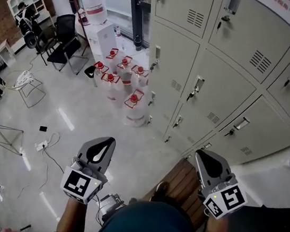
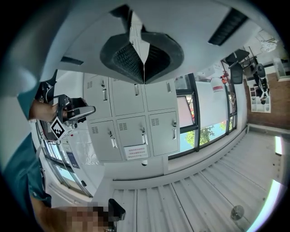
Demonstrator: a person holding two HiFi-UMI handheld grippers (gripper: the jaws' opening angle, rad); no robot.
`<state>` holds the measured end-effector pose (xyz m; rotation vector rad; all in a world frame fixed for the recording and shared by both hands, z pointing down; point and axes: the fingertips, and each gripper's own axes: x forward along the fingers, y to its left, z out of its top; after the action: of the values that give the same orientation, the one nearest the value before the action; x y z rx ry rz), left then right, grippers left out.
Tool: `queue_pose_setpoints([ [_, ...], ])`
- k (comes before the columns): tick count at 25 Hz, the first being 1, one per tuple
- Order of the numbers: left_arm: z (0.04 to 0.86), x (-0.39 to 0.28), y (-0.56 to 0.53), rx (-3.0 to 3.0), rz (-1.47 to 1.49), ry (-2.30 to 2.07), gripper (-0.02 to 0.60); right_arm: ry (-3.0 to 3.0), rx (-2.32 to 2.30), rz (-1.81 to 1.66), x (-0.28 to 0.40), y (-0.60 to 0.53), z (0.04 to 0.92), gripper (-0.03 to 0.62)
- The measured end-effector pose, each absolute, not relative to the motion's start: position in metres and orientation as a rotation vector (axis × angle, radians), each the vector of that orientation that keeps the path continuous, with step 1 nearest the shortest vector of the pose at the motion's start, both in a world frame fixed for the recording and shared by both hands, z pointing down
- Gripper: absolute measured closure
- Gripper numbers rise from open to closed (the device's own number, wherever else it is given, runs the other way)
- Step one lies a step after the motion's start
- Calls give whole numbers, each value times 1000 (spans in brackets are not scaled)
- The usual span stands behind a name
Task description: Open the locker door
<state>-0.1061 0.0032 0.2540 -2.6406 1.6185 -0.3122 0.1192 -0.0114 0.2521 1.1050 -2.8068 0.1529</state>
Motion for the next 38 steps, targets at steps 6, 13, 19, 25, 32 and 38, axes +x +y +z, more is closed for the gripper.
queue_pose_setpoints([
  [6, 261, -84, -43, -2603, -347, 1692, 563, -2847, 1009, 174, 133, -67, 261, 557],
  [13, 264, -54, -101, -2548, -362, 1734, 563, -2843, 959, 87, 162, -128, 265, 557],
  [19, 268, -34, -151, -2549, -351, 1700, 563, -2851, 979, 66, 179, -164, 266, 557],
  [25, 288, -34, -208, -2556, -320, 1597, 563, -2815, 1074, 69, 183, -191, 301, 557],
  [32, 340, -55, -283, -2634, -333, 1454, 563, -2740, 1275, 79, 167, -223, 345, 557],
  [38, 354, -84, -333, -2657, -321, 1371, 563, -2699, 1344, 93, 127, -239, 351, 557],
])
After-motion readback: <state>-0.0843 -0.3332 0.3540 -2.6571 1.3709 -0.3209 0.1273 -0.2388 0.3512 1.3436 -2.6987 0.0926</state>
